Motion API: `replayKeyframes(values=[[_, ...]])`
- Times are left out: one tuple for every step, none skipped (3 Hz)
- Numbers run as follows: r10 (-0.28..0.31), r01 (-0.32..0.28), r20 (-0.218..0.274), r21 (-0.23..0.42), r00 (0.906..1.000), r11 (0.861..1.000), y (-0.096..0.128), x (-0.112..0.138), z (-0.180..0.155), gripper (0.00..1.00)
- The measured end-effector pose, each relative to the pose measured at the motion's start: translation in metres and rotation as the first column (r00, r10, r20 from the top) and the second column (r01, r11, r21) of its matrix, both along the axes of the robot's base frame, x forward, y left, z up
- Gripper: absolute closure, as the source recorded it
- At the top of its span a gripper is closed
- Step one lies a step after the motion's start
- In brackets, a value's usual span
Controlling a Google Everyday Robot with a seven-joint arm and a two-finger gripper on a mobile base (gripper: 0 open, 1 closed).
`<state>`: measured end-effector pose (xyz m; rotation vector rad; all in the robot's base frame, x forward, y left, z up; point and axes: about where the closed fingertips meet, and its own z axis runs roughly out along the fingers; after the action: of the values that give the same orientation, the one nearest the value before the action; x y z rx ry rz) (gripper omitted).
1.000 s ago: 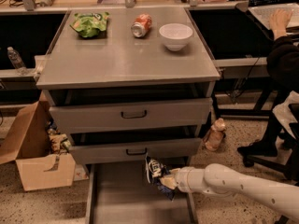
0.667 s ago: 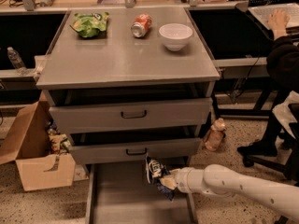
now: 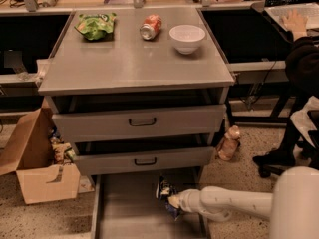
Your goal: Place blue chip bag into bottom drawer
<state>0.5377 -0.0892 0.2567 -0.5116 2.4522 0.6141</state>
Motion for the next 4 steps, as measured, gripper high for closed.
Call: replayKeyframes(values=[[-0.015, 0.015, -0.071, -0.008, 0.9973, 1.0, 0.009, 0.005, -0.049, 1.0], [-0.004, 0.004, -0.125, 0.0, 0.9922, 1.0, 0.016, 0.008, -0.078, 1.0], [-0.001, 0.002, -0.127, 0.002, 0.9919, 1.0, 0.017, 0.01, -0.081, 0.83], [-0.001, 0.002, -0.127, 0.002, 0.9919, 1.0, 0.017, 0.01, -0.081, 0.53]])
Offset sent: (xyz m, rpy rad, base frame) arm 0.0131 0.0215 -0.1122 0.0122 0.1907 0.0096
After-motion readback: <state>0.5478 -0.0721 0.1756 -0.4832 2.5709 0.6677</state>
